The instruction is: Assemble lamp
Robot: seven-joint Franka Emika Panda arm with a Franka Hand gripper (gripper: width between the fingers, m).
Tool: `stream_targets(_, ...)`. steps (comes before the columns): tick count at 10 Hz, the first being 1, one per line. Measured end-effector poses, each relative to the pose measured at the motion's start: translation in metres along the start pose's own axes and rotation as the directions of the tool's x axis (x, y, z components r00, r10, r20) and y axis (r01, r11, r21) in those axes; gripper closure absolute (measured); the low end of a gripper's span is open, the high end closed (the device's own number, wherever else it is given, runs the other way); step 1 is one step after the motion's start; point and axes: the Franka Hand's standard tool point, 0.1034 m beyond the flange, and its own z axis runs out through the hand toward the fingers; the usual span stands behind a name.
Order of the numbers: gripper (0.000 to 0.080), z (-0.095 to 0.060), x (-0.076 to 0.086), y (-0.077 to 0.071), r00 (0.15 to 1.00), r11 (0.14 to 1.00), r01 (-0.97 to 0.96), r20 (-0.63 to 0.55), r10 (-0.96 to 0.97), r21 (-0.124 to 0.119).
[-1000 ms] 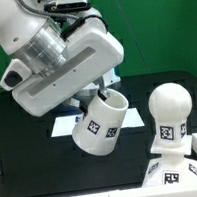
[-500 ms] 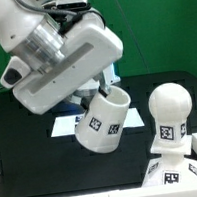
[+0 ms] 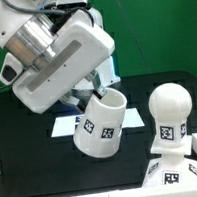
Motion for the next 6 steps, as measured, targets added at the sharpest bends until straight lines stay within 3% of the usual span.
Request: stream_targets(6,0.0456,-0.0004,0.0041,0.0065,1.000,1.000,-0.004,-0.023,0.004,-0.021)
